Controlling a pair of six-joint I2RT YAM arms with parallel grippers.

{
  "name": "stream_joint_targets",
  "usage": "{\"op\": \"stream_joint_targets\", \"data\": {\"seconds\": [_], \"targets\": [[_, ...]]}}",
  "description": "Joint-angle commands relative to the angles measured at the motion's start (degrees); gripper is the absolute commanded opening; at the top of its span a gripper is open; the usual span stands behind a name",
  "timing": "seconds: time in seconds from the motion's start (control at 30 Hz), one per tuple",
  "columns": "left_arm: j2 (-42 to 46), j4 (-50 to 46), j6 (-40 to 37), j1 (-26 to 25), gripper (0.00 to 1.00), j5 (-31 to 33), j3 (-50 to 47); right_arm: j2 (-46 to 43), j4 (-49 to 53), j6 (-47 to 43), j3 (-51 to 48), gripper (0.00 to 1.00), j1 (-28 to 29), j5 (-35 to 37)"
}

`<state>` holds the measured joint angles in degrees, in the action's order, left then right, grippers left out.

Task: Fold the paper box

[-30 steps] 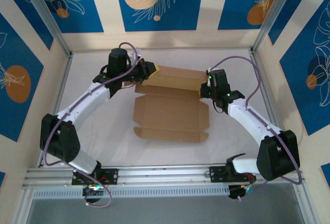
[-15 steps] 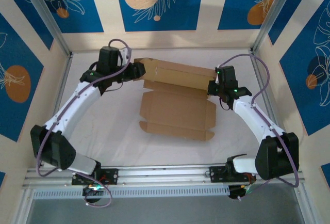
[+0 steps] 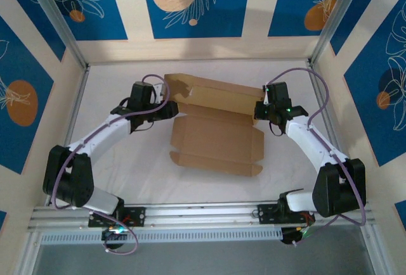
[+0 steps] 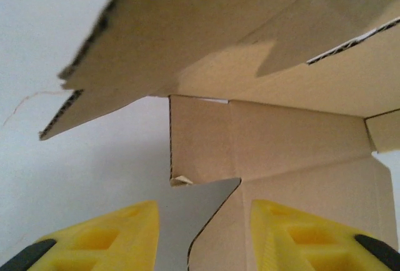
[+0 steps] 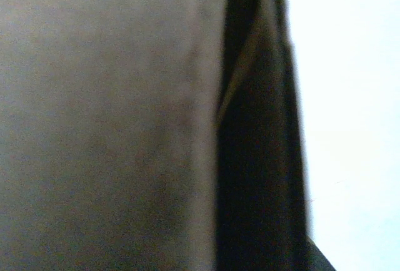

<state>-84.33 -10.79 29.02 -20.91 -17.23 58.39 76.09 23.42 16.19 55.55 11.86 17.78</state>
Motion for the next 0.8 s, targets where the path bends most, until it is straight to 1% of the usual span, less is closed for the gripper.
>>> {"op": "stream_joint_targets", "data": {"seconds": [0.0, 0.2, 0.3, 0.4, 0.47, 0.57, 0.67, 0.77], "targets": [[-2.34, 4.21, 0.77, 0.3, 0.43, 1.09, 1.06, 0.08, -0.31, 1.26, 1.95, 0.0, 0.06, -2.47], [-5.82, 3.92, 0.8, 0.3, 0.42, 3.21, 2.62, 0.11, -0.64, 1.7, 1.84, 0.0, 0.97, -2.4], [-6.96, 4.74, 1.52, 0.26, 0.42, 2.62, 2.87, -0.15, -0.92, 2.13, 1.68, 0.0, 1.41, -2.4], [-7.66, 7.09, 3.41, 0.25, 0.42, 1.29, 2.44, -0.06, -1.18, 2.52, 1.67, 0.0, 1.89, -2.47], [-7.69, 8.4, 4.36, 0.17, 0.42, 1.48, 2.17, 0.1, -1.27, 2.7, 1.63, 0.0, 2.25, -2.32], [-7.19, 10.28, 5.33, 0.0, 0.42, 3.37, 1.51, 0.2, -1.35, 3.1, 1.36, 0.0, 2.88, -2.24], [-5.88, 15.71, 6.5, -0.19, 0.42, 5.58, -1.15, 0.25, -1.62, 4.36, 0.92, 0.0, 3.01, -2.9], [-5.66, 18.7, 7.7, -0.27, 0.37, 6.82, -2.31, 0.19, -1.71, 5.17, 0.8, 0.0, 3.21, -3.32]]}}
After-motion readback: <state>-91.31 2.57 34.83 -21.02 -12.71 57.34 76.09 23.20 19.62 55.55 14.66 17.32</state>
